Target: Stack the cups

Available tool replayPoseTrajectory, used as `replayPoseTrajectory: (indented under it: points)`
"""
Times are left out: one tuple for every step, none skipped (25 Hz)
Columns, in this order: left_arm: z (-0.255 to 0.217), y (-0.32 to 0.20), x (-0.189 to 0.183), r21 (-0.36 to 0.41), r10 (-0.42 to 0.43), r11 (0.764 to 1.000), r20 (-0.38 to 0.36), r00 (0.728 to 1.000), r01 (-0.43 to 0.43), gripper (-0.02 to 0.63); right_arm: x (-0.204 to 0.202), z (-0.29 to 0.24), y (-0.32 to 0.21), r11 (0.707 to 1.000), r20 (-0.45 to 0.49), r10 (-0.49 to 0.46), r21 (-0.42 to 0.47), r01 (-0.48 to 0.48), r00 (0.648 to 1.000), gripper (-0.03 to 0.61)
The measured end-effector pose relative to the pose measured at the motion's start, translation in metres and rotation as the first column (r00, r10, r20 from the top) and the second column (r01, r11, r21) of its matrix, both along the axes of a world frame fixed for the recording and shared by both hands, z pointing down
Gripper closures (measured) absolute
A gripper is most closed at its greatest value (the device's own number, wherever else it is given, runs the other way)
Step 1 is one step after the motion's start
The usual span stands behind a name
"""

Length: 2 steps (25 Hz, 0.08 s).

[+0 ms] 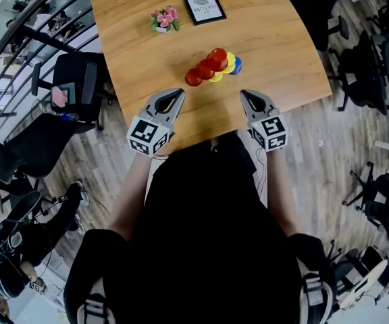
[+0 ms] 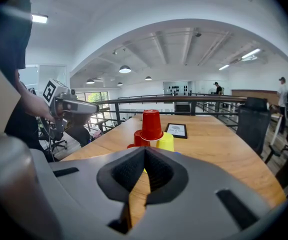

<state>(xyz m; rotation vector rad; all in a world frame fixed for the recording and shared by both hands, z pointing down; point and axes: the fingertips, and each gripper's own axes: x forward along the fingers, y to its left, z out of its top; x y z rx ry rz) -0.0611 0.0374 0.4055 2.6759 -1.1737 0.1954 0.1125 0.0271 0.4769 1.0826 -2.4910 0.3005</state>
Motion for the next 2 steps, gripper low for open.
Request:
replayPoseTrajectory:
  points:
    - [-0.0008,-0.0023,0.0002,0.003,0.000,1.000,0.000,1.000,0.000,0.586,-0.0006,-0.0008,-0.0016,1.000,0.001,-0.002,0.002,0.002,1.000,0.573]
    - [-0.0016,-0.0047,0.0004,0.006,0.001,1.000,0.000,1.000,-0.001,0.586,-0.0012,-0.0016,-0.0034,1.000,0.001,-0.003,0.004,0.003,1.000,0.572]
